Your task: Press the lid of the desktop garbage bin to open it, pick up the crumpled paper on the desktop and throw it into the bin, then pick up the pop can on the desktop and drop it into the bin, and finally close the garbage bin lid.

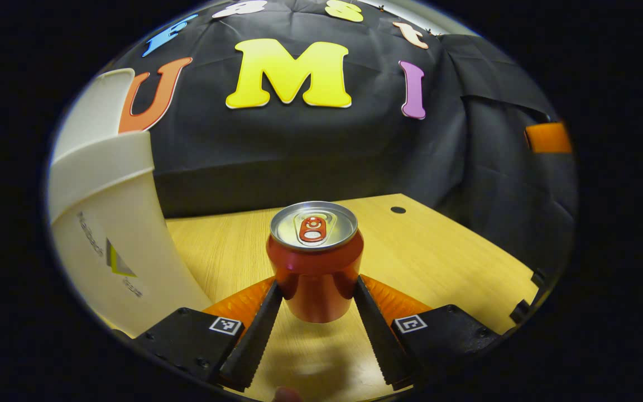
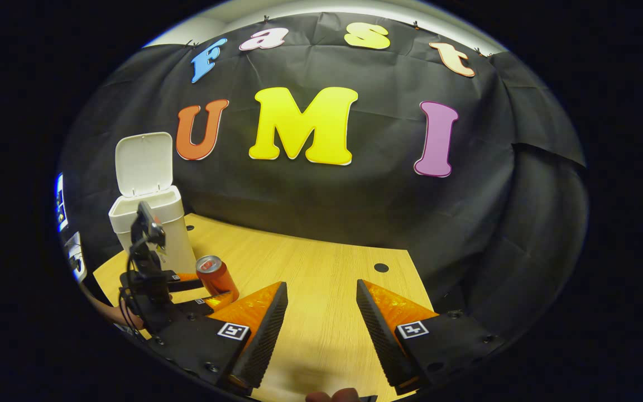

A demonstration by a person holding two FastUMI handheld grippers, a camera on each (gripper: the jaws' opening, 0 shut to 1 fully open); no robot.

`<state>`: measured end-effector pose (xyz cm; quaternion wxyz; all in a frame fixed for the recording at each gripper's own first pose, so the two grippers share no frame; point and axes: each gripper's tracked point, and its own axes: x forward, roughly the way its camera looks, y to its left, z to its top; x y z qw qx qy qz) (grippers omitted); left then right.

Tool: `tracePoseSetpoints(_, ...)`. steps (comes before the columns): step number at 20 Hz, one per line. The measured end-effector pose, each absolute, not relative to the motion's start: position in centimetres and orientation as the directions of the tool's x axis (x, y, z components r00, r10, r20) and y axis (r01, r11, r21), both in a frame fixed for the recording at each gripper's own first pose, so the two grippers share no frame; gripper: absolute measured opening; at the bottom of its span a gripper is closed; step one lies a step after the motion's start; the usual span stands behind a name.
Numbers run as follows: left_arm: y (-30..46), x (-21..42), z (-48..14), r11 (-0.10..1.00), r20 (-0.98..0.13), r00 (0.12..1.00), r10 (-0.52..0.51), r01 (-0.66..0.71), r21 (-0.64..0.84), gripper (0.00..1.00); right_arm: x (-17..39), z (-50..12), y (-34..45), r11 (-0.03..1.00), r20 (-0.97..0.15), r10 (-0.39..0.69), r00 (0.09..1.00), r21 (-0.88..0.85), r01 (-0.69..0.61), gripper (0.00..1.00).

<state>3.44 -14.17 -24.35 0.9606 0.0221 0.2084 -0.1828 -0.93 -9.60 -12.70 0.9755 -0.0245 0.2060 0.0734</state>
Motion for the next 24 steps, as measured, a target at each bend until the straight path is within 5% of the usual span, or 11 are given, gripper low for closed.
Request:
tracePoseSetpoints(13,-3.7,5.7,-5.0,0.993,-0.237,0.967,-0.093,0.107,0.045,0.83,-0.9,-9.4,-8.5,0.986,-0.304,0.164,0.938,0.083,-0.146,0.81)
tracePoseSetpoints(24,9.3,9.2,-6.2,0.988,-0.259,0.954,0.149,-0.133,0.079,0.83,0.8,-8.0,-4.5,0.973,-0.292,0.228,0.929,0.087,-0.212,0.81)
